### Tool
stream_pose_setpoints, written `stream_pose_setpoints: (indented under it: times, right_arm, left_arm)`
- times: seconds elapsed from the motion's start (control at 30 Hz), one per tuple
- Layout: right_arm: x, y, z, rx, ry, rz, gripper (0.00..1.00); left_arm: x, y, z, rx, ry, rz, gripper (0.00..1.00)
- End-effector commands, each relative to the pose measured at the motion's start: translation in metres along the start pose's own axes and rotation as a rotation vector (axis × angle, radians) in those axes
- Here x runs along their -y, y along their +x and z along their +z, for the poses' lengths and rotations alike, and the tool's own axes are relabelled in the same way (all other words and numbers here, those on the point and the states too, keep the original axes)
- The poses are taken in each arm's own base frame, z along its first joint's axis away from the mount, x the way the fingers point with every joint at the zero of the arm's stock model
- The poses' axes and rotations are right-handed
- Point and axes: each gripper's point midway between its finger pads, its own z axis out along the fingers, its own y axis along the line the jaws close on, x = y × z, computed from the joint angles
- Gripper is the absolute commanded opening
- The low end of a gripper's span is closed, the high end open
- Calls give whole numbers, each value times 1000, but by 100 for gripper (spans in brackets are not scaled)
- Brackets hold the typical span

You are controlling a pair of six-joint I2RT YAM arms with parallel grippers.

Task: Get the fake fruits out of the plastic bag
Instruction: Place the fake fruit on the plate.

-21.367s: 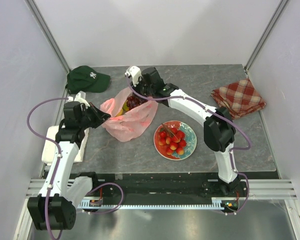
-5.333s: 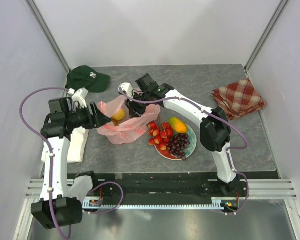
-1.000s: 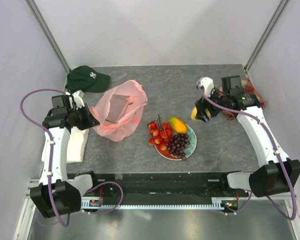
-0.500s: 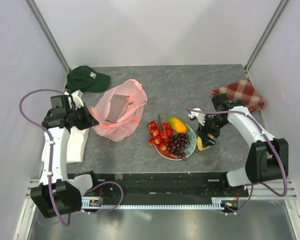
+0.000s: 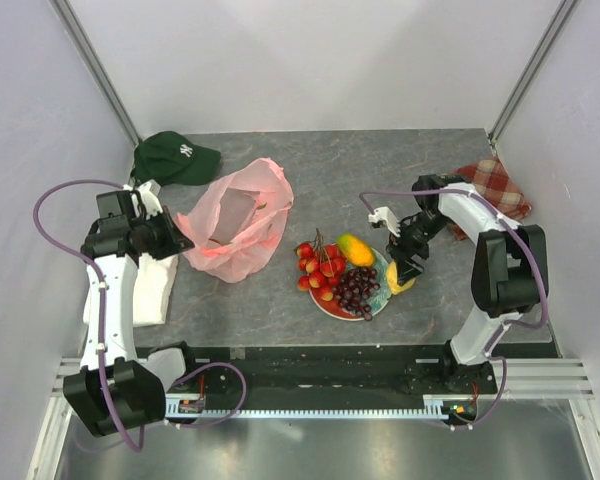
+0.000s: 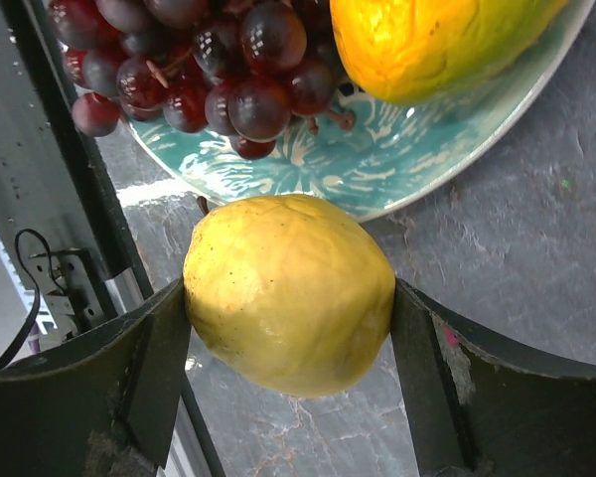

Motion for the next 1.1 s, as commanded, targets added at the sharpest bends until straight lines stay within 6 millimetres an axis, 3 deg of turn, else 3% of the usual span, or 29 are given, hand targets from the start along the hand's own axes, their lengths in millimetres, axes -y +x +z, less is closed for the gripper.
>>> stream_pose_setpoints:
  times: [0.0, 0.33, 0.53, 0.87, 1.07]
  right_arm:
    - [-18, -10, -2, 31, -146, -17, 38]
    - [-12, -13, 13, 3, -224, -8, 39]
    - [-23, -25, 20, 8, -259, -25, 38]
    - [-31, -35, 12, 19, -249, 4, 36]
    - [-39, -54, 7, 77, -253, 33, 36]
  left_arm:
    - [1, -6, -1, 28, 19, 29, 2]
    - [1, -8, -3, 31, 21, 22, 2]
    - [2, -8, -4, 33, 23, 20, 2]
    - [2, -6, -5, 34, 28, 14, 2]
    - [3, -5, -5, 33, 33, 12, 2]
